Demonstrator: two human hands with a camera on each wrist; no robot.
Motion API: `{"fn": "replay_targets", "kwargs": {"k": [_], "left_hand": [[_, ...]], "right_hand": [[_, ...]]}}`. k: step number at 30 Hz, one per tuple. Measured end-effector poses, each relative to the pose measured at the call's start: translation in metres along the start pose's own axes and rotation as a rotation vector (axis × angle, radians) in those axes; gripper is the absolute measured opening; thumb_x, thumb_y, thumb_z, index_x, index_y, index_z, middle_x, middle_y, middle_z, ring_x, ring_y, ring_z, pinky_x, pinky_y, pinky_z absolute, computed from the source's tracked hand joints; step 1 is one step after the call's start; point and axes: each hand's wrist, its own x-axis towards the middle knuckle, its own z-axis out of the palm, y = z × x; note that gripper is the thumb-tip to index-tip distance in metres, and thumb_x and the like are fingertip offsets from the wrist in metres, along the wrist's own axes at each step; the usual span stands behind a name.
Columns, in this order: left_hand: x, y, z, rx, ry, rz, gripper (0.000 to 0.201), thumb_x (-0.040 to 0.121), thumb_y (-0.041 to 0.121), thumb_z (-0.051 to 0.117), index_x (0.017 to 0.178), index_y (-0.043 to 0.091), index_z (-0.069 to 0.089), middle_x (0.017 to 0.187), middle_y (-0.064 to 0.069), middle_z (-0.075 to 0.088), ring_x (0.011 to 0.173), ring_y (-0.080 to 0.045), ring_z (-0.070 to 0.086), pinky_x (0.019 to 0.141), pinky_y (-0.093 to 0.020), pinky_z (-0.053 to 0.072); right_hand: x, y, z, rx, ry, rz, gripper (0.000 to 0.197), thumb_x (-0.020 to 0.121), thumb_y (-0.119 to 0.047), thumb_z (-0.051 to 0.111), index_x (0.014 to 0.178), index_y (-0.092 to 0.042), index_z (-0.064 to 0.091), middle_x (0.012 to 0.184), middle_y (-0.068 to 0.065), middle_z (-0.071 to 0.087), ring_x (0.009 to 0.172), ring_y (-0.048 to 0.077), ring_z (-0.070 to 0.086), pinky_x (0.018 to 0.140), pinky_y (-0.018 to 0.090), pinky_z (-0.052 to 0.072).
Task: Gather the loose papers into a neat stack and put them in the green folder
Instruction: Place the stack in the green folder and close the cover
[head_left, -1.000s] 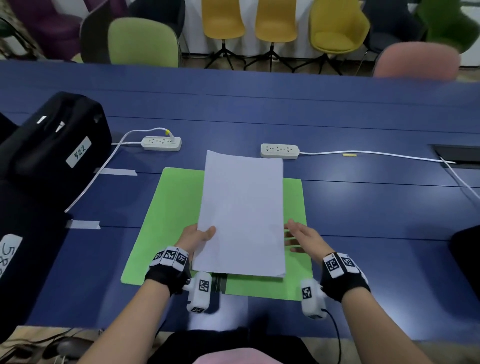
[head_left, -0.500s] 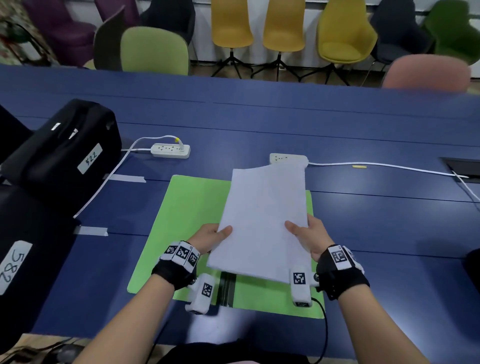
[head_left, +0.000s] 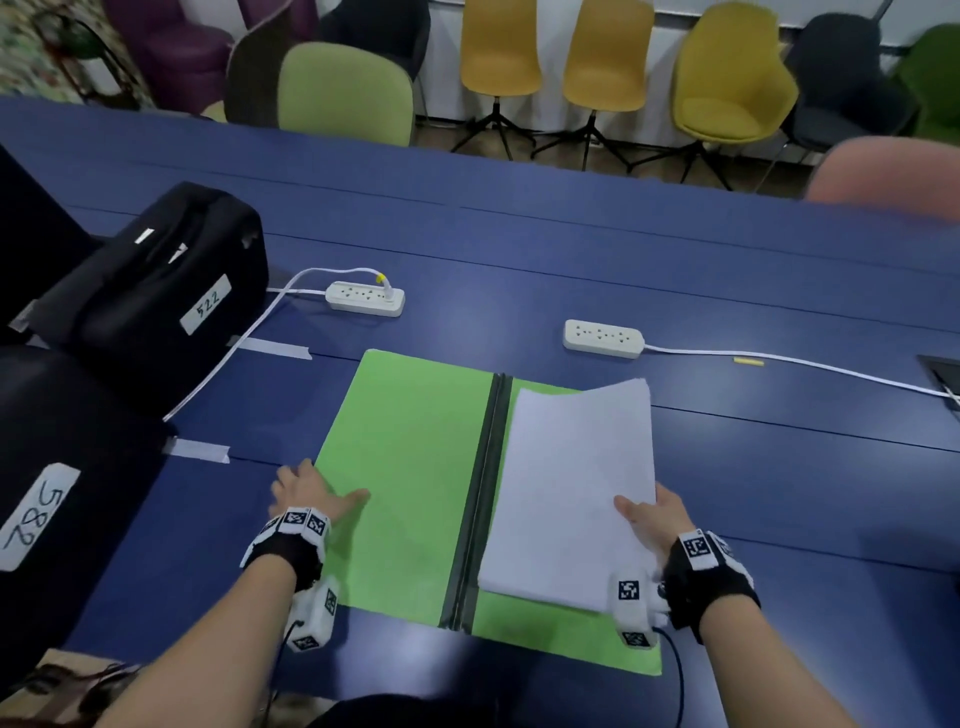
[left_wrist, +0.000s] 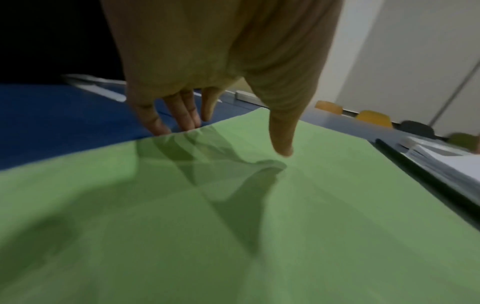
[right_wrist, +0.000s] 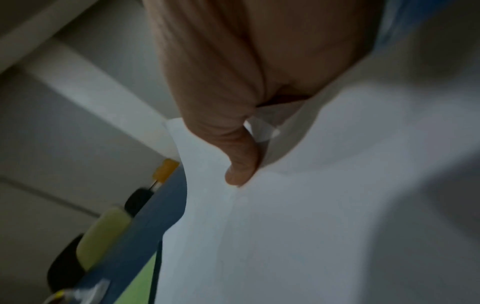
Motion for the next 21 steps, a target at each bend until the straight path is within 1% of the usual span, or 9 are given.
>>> {"fn": "replay_targets", "kwargs": {"k": [4, 6, 8, 10, 13, 16, 18, 19, 21], "left_hand": [[0.000, 0.002, -0.006, -0.030, -0.090, -0.013, 0.107, 0.056, 0.037, 0.088, 0.140, 0.011, 0.028, 0.137, -0.019, 0.027, 0.125, -0.042, 0.039, 0.101, -0.051, 0.041], [0.001, 0.004, -0.009, -0.043, -0.108, 0.032, 0.107, 0.056, 0.032, 0.089, 0.140, 0.009, 0.026, 0.141, -0.019, 0.029, 0.127, -0.040, 0.042, 0.104, -0.049, 0.042], [-0.003, 0.006, -0.015, -0.042, -0.111, 0.072, 0.106, 0.057, 0.029, 0.089, 0.139, 0.007, 0.026, 0.143, -0.017, 0.038, 0.130, -0.035, 0.042, 0.105, -0.046, 0.041], [-0.012, 0.009, -0.024, -0.066, -0.092, 0.089, 0.097, 0.061, 0.027, 0.087, 0.135, 0.007, 0.029, 0.136, -0.017, 0.049, 0.127, -0.034, 0.048, 0.100, -0.043, 0.044], [-0.035, 0.014, -0.039, -0.097, -0.021, 0.141, 0.083, 0.071, 0.023, 0.080, 0.136, 0.007, 0.030, 0.134, -0.018, 0.052, 0.126, -0.035, 0.048, 0.097, -0.042, 0.043], [-0.060, 0.019, -0.053, -0.213, 0.022, 0.248, 0.076, 0.080, 0.020, 0.071, 0.142, 0.008, 0.028, 0.142, -0.015, 0.046, 0.132, -0.033, 0.043, 0.103, -0.041, 0.039], [-0.074, 0.021, -0.063, -0.308, 0.005, 0.337, 0.073, 0.083, 0.020, 0.068, 0.144, 0.010, 0.029, 0.144, -0.010, 0.045, 0.134, -0.030, 0.042, 0.108, -0.041, 0.036], [-0.079, 0.022, -0.069, -0.355, -0.012, 0.398, 0.066, 0.084, 0.019, 0.067, 0.141, 0.012, 0.035, 0.140, -0.006, 0.050, 0.131, -0.028, 0.046, 0.110, -0.040, 0.037], [-0.092, 0.027, -0.081, -0.449, -0.070, 0.506, 0.045, 0.084, 0.016, 0.067, 0.126, 0.022, 0.052, 0.124, 0.000, 0.063, 0.117, -0.020, 0.059, 0.105, -0.040, 0.044]], "right_hand": [[0.011, -0.006, 0.006, -0.126, -0.006, -0.049, 0.033, 0.083, -0.002, 0.064, 0.117, -0.003, 0.062, 0.108, 0.016, 0.069, 0.089, 0.025, 0.064, 0.082, 0.034, 0.050], [0.015, -0.003, 0.008, -0.189, 0.014, -0.029, 0.036, 0.082, -0.006, 0.067, 0.117, -0.004, 0.062, 0.113, 0.016, 0.069, 0.095, 0.025, 0.065, 0.088, 0.036, 0.050], [0.015, 0.003, 0.011, -0.278, 0.041, 0.007, 0.039, 0.081, -0.011, 0.068, 0.119, -0.004, 0.061, 0.117, 0.016, 0.068, 0.104, 0.030, 0.064, 0.094, 0.038, 0.049], [0.013, 0.006, 0.013, -0.365, 0.063, 0.029, 0.042, 0.083, -0.015, 0.067, 0.123, -0.005, 0.059, 0.122, 0.016, 0.065, 0.112, 0.033, 0.061, 0.097, 0.037, 0.046], [0.010, 0.005, 0.015, -0.435, 0.062, 0.048, 0.048, 0.086, -0.020, 0.065, 0.130, -0.006, 0.053, 0.129, 0.015, 0.060, 0.119, 0.035, 0.055, 0.099, 0.040, 0.044], [0.010, 0.005, 0.016, -0.540, 0.063, 0.060, 0.056, 0.086, -0.026, 0.065, 0.135, -0.005, 0.048, 0.135, 0.015, 0.055, 0.123, 0.036, 0.051, 0.100, 0.040, 0.043], [0.009, 0.005, 0.016, -0.600, 0.069, 0.053, 0.051, 0.086, -0.025, 0.065, 0.130, -0.004, 0.050, 0.132, 0.015, 0.057, 0.120, 0.036, 0.053, 0.094, 0.039, 0.044], [0.009, 0.005, 0.016, -0.629, 0.070, 0.052, 0.050, 0.086, -0.026, 0.066, 0.129, -0.005, 0.050, 0.130, 0.016, 0.058, 0.119, 0.036, 0.054, 0.092, 0.038, 0.045], [0.010, 0.005, 0.015, -0.691, 0.060, 0.059, 0.053, 0.084, -0.030, 0.067, 0.128, -0.005, 0.048, 0.129, 0.017, 0.057, 0.117, 0.035, 0.055, 0.087, 0.037, 0.046]]}}
